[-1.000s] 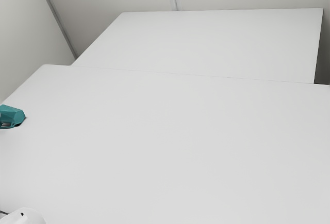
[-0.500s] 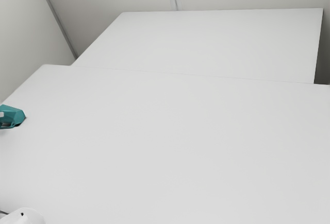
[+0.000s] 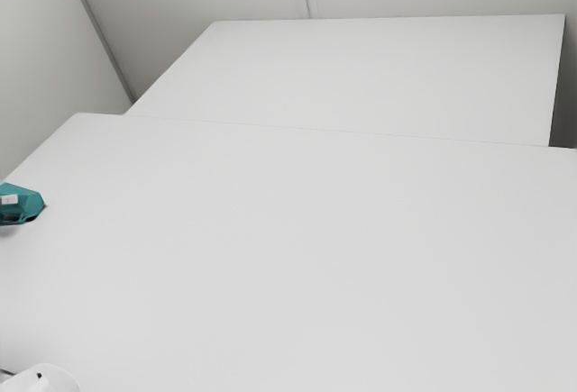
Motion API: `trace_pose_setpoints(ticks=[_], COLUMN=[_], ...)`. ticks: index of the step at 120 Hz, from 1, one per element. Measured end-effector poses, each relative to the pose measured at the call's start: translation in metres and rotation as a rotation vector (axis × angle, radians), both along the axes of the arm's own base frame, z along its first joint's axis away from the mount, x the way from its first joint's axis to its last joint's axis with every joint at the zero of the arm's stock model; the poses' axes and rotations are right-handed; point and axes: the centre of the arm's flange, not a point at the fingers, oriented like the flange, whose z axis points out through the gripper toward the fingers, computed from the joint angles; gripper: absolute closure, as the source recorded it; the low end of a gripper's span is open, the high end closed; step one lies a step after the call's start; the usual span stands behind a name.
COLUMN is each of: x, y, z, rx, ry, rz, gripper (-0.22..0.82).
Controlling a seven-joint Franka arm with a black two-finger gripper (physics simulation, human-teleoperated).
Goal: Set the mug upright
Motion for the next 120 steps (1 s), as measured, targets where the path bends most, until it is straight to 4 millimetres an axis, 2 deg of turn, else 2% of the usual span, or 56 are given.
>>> trace_pose_setpoints(ticks=[16,27,46,65,76,104,120], x=[0.0,0.0,0.007,0.041,0.061,0.087,0.098], y=[-0.002,-0.002,-0.005,-0.025,-0.038,-0.061,-0.093], z=[-0.006,-0.005,0.002,0.027,0.038,0.071,0.102], rx=[-0.011,-0.009,0.0,0.022,0.026,0.056,0.091], ry=[0.003,0.001,-0.005,-0.038,-0.055,-0.051,0.035], rz=[0.001,0.001,-0.008,-0.058,-0.088,-0.129,-0.147], gripper=[0.01,0.17,0.33,0.56,0.66,0.75,0.77])
